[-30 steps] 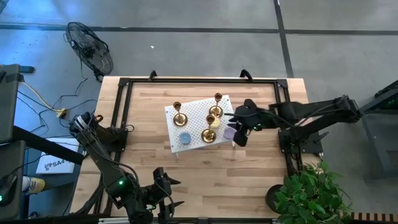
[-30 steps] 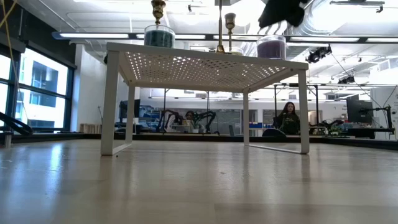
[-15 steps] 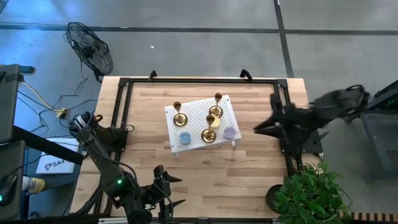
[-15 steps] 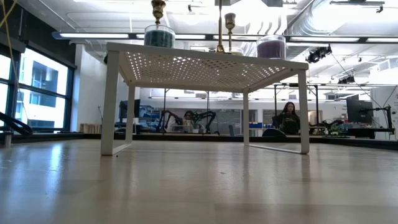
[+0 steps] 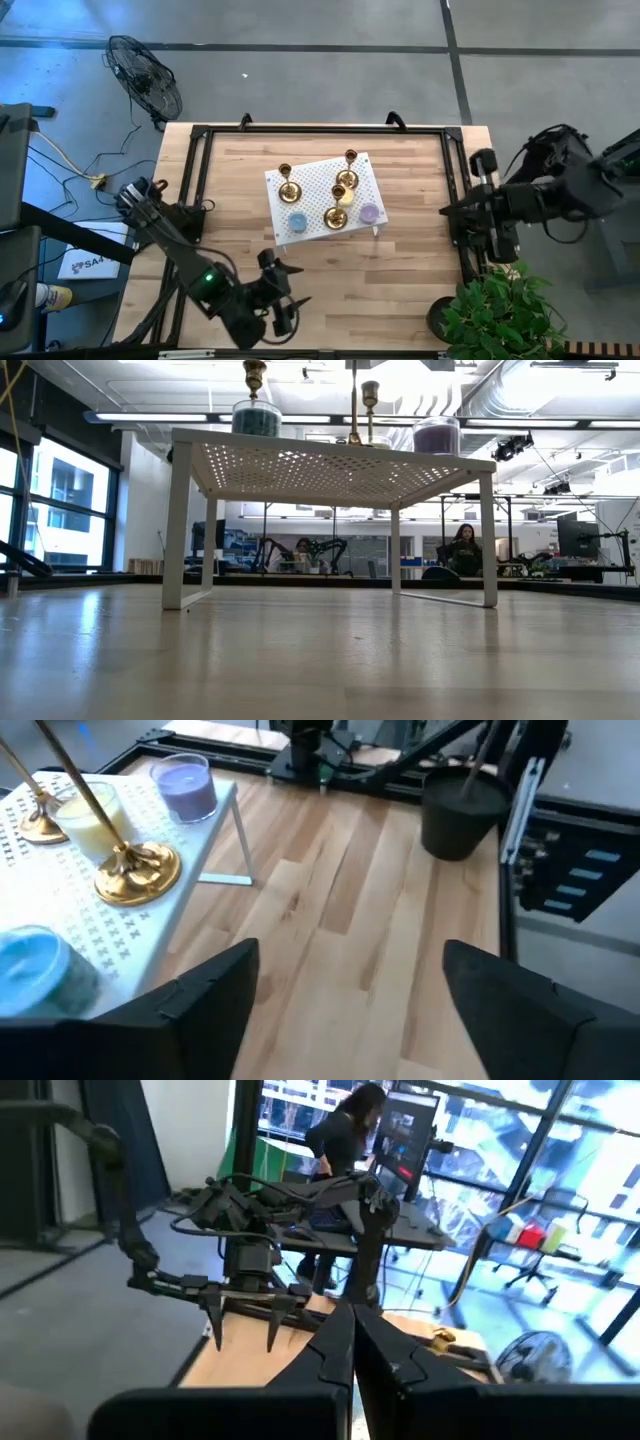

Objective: Pick & Place candle stick holders
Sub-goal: Return to Home Position

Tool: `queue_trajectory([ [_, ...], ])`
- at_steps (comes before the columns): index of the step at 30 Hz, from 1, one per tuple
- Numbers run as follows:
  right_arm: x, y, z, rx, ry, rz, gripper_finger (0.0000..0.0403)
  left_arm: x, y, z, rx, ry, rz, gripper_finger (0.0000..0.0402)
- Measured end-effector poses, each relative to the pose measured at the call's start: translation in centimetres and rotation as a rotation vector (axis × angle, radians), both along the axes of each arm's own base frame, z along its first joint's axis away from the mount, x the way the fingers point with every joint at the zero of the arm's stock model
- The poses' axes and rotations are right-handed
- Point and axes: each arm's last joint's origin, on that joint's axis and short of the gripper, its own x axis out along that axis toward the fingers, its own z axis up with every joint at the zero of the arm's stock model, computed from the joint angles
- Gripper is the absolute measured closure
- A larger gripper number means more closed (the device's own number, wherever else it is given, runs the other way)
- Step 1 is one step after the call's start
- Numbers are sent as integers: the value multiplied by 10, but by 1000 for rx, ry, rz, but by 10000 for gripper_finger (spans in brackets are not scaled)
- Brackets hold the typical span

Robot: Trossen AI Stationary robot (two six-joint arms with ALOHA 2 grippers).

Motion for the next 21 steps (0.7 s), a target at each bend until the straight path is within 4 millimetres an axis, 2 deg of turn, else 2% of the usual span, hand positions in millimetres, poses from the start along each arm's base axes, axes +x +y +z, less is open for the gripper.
queue_trajectory([
  [3, -4, 11, -2, -63, -3, 19, 402, 7, 8, -1, 27, 29, -17, 139],
  [6, -10, 26, -5, -120, -3, 43, 402, 12, 14, 5, 57, 65, -57, 223],
  [9, -20, 42, -12, -212, 7, 41, 402, 9, 13, 28, 81, 62, -123, 336],
  [10, -23, 46, -14, -247, 9, 29, 402, 6, 11, 37, 88, 60, -144, 368],
  [11, -27, 51, -17, -280, 9, 14, 402, 1, 10, 47, 100, 59, -151, 383],
  [16, -48, 59, -25, -365, -8, -27, 403, -44, 11, 105, 222, -10, -65, 395],
  [19, -59, 52, -26, -347, -12, -2, 403, -74, 19, 130, 311, -33, -30, 397],
  [21, -64, 43, -27, -342, -19, -16, 403, -94, 31, 145, 383, -39, -11, 399],
])
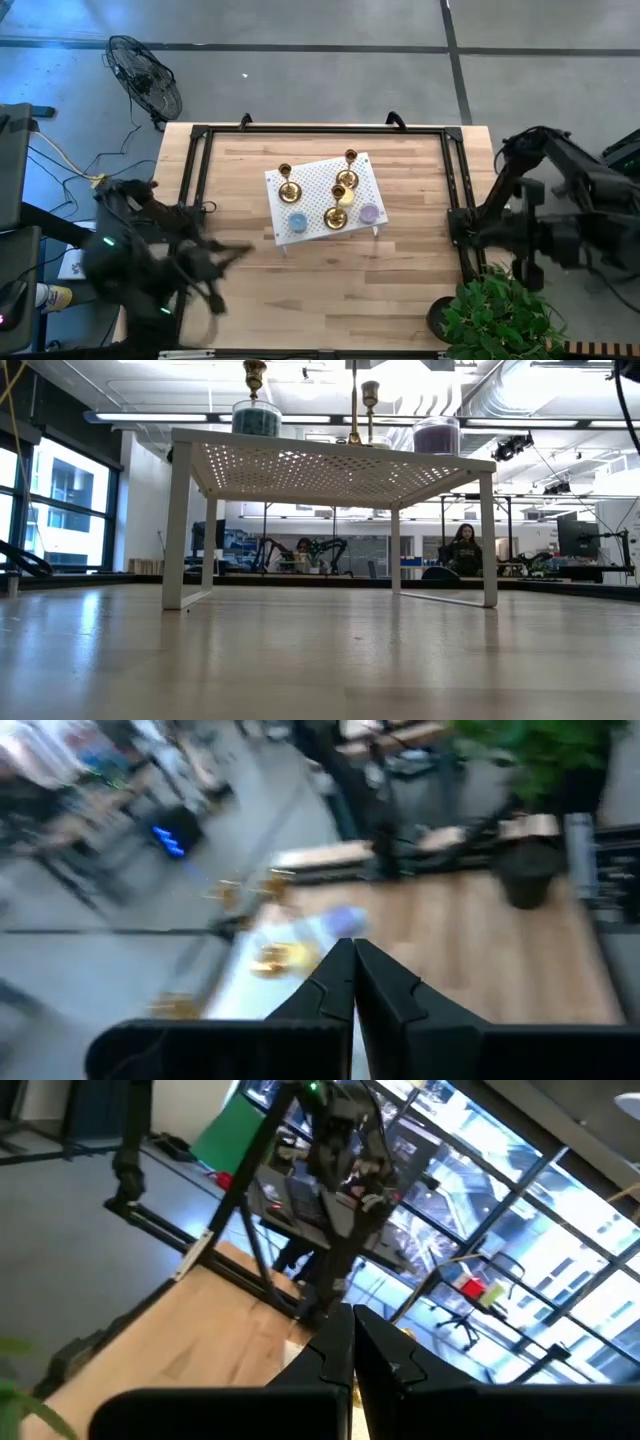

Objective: Pick & Place candle stick holders
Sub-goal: Return to Home Position

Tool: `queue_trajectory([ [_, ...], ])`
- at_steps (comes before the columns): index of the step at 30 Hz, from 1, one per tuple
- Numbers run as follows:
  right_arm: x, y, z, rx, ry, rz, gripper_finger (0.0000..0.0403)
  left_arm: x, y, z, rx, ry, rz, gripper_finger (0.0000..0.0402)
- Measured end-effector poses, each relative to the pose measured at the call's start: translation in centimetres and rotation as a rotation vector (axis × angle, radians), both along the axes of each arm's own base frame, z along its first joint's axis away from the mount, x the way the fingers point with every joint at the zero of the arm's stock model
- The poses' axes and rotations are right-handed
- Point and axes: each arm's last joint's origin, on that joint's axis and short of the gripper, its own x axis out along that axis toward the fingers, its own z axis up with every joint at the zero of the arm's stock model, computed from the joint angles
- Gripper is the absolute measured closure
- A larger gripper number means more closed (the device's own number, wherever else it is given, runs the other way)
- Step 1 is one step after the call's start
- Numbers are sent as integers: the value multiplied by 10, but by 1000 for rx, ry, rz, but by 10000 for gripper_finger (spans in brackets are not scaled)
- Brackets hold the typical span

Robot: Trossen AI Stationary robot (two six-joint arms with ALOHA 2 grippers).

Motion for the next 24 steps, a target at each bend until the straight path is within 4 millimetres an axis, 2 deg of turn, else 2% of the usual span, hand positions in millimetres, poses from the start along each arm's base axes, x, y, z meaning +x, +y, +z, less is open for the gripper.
queue_trajectory([
  [4, -7, -31, 3, 27, -23, -36, 403, -29, 33, 29, 50, -60, -3, 400],
  [7, -10, -59, 5, 99, -28, -52, 403, -56, 73, 48, -22, -145, 42, 400],
  [10, -13, -85, 4, 166, -17, -50, 403, -77, 112, 53, -107, -177, 71, 401],
  [14, -16, -106, -3, 196, -11, -50, 403, -92, 146, 35, -144, -158, 130, 401],
  [20, -20, -133, -14, 198, 1, -22, 403, -114, 174, -11, -103, -93, 156, 401],
  [24, -22, -150, -21, 225, 4, -12, 403, -131, 192, -33, -198, -166, 144, 401],
])
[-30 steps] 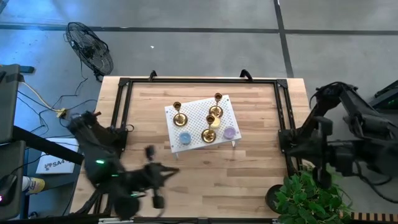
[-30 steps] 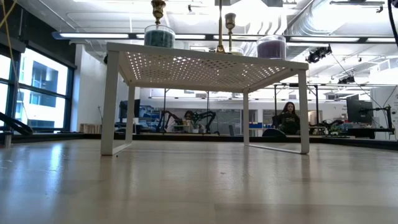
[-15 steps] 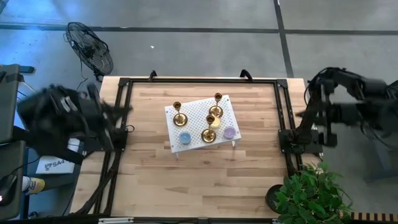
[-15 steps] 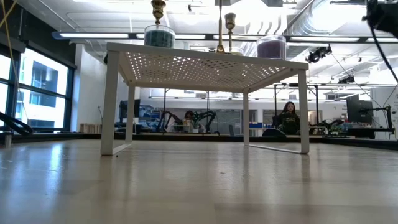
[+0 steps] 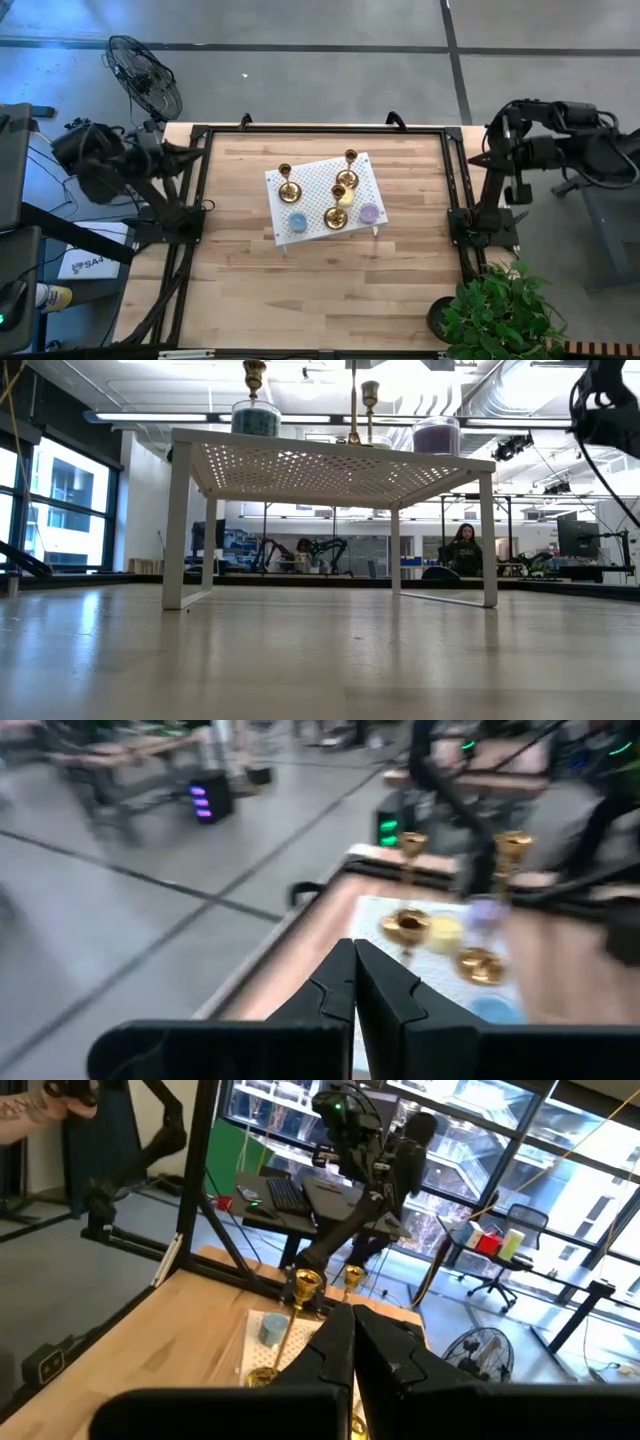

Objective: Pick & Place candle stick holders
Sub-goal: Return to Home Position

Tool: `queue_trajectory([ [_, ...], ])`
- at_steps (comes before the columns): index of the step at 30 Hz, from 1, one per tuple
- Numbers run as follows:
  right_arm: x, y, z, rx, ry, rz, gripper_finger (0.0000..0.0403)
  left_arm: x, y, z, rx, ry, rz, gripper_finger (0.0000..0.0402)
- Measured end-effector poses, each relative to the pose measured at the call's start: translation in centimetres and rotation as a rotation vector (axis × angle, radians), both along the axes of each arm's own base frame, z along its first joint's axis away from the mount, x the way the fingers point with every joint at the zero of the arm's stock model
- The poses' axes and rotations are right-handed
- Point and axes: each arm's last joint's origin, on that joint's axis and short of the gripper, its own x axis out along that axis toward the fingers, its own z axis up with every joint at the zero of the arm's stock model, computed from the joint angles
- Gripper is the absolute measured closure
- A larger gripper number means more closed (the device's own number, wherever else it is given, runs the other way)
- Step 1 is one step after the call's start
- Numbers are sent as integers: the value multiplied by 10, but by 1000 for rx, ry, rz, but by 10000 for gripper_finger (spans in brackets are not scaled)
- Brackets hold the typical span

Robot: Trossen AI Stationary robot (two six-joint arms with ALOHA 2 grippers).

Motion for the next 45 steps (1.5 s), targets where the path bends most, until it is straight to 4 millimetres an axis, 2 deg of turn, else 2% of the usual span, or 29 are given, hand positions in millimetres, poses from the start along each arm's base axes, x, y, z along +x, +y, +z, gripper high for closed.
queue_trajectory([
  [4, -2, -18, -8, 0, -6, 4, 403, -10, 9, -18, -79, -78, -95, 401],
  [8, -5, -38, -18, 46, -11, 3, 403, -12, 9, -42, -60, -142, -232, 401],
  [11, -6, -47, -32, 64, -11, 1, 403, -6, 0, -70, -17, -169, -372, 402],
  [16, -6, -45, -59, 71, 21, 46, 403, 3, -14, -121, 8, -242, -569, 401],
  [21, -5, -34, -76, 82, 52, 65, 403, 8, -23, -157, -19, -305, -658, 401],
  [24, -4, -26, -80, 91, 58, 79, 403, 9, -27, -167, -62, -340, -732, 401],
  [29, -3, -16, -81, 135, 68, 121, 403, 13, -32, -179, -101, -319, -746, 401],
  [32, -2, -8, -88, 151, 87, 139, 403, 16, -38, -190, -118, -328, -845, 401],
  [41, 2, 29, -141, 199, 164, 105, 403, 25, -52, -241, -193, -320, -940, 401],
  [45, 4, 45, -163, 232, 166, 105, 403, 26, -54, -257, -212, -319, -955, 401],
])
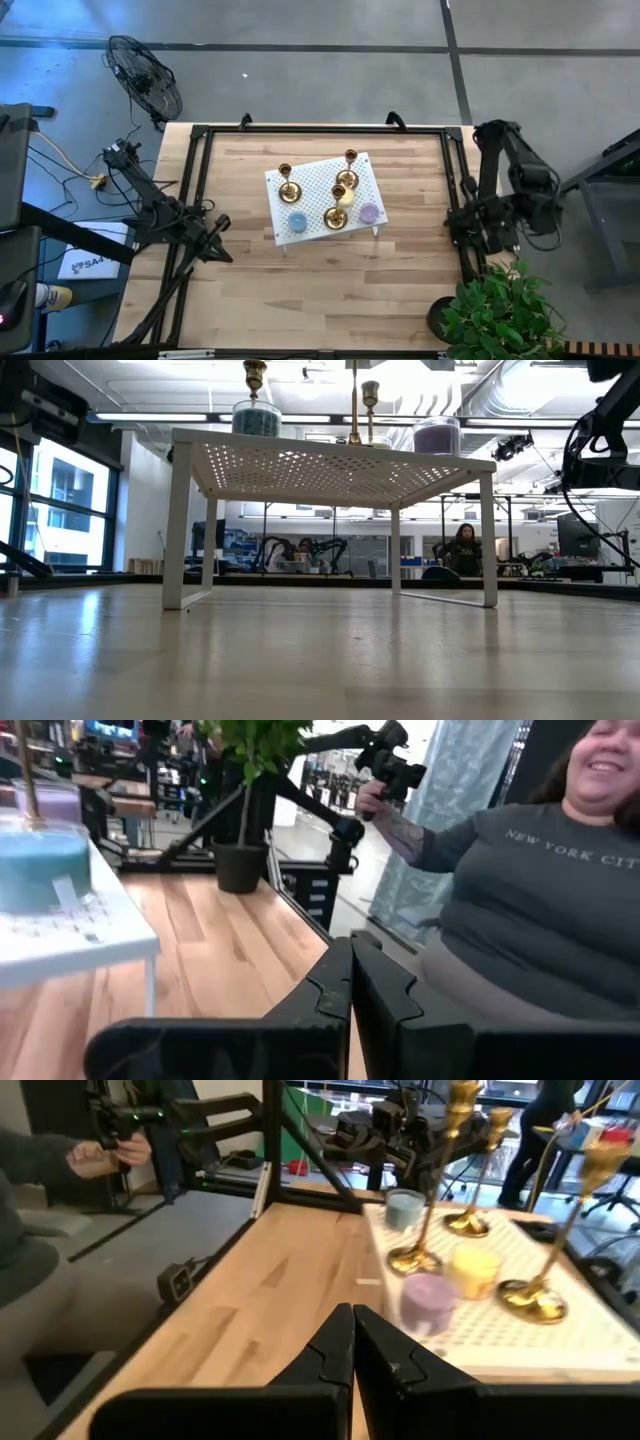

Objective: Pick & Place candle stick holders
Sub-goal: Return to Home Position

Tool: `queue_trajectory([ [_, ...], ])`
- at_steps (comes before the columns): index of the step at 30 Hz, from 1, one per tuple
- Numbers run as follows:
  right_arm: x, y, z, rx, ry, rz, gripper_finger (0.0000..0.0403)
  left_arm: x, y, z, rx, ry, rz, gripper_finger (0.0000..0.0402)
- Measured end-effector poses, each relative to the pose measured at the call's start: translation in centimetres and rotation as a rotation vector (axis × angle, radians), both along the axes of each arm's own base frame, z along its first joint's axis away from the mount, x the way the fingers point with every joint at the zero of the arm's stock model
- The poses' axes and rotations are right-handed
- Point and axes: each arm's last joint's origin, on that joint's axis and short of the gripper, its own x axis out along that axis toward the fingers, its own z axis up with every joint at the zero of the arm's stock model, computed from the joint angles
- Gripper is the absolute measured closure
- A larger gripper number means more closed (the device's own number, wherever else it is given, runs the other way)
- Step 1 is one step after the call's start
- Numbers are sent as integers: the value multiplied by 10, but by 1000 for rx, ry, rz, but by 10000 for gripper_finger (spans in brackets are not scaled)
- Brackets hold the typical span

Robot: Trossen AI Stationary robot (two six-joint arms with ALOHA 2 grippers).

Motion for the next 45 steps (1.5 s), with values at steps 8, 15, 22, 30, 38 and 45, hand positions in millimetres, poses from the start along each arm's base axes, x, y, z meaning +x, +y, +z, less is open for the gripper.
queue_trajectory([
  [8, 3, 28, -40, 35, -46, 27, 403, 1, -1, -13, 5, 3, -14, 401],
  [15, 5, 39, -83, 96, -67, 27, 403, 1, -2, -15, 39, -8, -25, 401],
  [22, 5, 42, -110, 150, -113, 55, 403, 1, -2, -16, 46, -4, -30, 401],
  [30, 5, 42, -141, 241, -131, 56, 403, 1, -2, -17, 56, 6, -30, 401],
  [38, 6, 40, -142, 224, -139, 6, 403, 1, -1, -17, 88, -11, -7, 401],
  [45, 18, 37, -141, 178, -150, -39, 403, 1, 0, -17, 110, -21, 31, 401],
])
